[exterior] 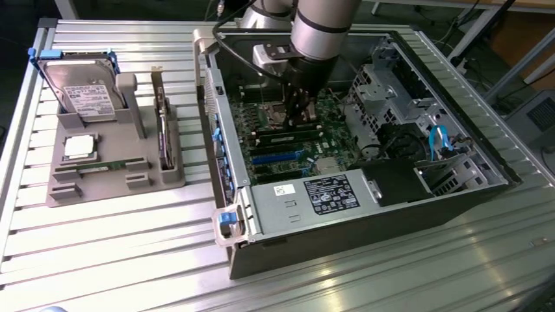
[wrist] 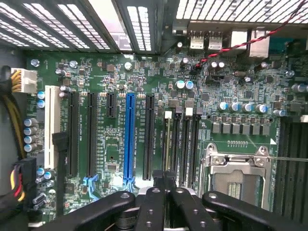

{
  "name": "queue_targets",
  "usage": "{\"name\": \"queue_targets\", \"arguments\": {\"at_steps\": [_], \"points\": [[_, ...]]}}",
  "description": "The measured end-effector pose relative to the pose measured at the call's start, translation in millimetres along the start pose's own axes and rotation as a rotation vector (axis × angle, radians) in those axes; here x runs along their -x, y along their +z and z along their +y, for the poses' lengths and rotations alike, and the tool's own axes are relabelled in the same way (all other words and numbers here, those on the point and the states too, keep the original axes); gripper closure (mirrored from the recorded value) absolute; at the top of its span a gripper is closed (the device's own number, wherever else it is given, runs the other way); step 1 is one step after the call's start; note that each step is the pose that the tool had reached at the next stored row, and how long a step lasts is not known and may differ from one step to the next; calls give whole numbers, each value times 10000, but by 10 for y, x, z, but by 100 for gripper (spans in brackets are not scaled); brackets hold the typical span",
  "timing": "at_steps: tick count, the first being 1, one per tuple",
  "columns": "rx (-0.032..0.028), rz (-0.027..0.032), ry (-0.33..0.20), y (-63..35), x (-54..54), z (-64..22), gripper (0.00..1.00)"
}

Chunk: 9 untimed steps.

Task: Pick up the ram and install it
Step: 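Press down the ram until it locks into place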

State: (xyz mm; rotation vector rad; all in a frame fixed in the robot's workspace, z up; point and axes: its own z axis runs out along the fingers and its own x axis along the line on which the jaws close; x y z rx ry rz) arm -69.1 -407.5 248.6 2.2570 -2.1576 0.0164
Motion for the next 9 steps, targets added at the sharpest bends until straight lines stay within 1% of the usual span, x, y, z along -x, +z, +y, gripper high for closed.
{"name": "queue_targets", "arguments": {"at_steps": [4, 5, 8, 9], "points": [[5, 5, -1, -70, -1, -1, 89], [11, 4, -2, -108, -2, -3, 89], [14, 5, 0, -166, -4, -5, 89], [13, 4, 0, -202, -5, -5, 89]]}}
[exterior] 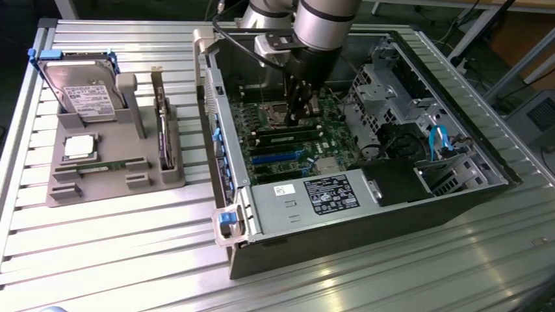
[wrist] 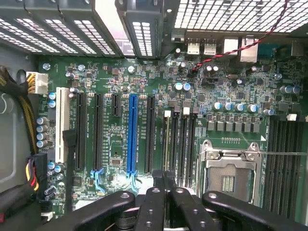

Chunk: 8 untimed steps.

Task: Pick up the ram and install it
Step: 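Press down the ram until it locks into place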

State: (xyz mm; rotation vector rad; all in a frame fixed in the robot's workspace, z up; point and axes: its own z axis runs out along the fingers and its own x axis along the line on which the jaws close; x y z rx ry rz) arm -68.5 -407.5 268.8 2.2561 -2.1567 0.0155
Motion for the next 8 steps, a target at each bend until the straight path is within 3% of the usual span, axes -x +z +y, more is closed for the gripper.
{"name": "queue_targets", "arguments": {"at_steps": [4, 8], "points": [[0, 0, 1, -161, -4, 1, 89], [-1, 0, 0, -221, -5, 2, 89]]}}
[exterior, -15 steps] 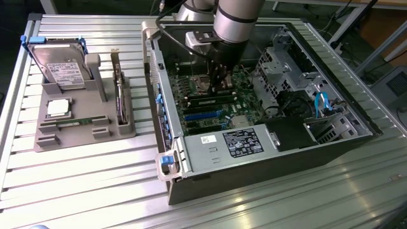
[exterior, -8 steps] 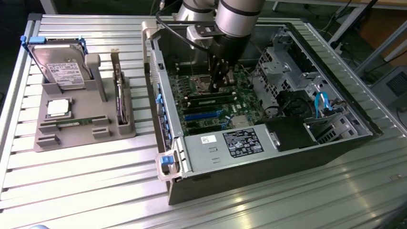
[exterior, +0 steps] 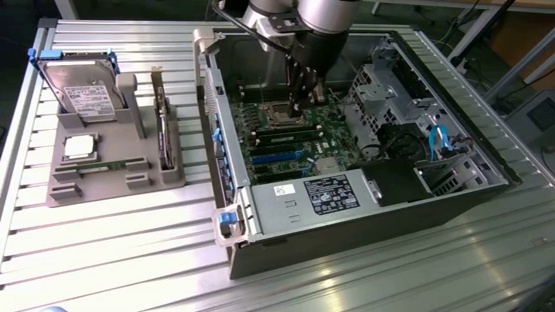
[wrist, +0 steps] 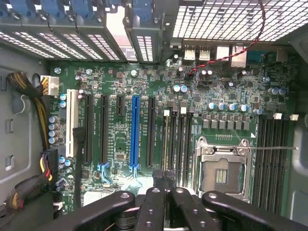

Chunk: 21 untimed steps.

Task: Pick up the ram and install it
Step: 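Press down the ram until it locks into place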

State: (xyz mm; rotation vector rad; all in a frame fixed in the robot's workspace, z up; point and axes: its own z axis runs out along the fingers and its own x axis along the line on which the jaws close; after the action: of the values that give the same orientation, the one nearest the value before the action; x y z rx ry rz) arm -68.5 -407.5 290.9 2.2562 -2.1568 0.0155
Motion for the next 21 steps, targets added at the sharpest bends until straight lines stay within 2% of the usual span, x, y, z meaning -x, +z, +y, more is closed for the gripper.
{"name": "queue_targets", "arguments": {"at_steps": [5, 12, 21], "points": [[3, -1, 7, -61, -1, 0, 89], [9, 0, 8, -65, -2, -1, 89], [41, -6, 1524, -61, -2, -1, 89]]}}
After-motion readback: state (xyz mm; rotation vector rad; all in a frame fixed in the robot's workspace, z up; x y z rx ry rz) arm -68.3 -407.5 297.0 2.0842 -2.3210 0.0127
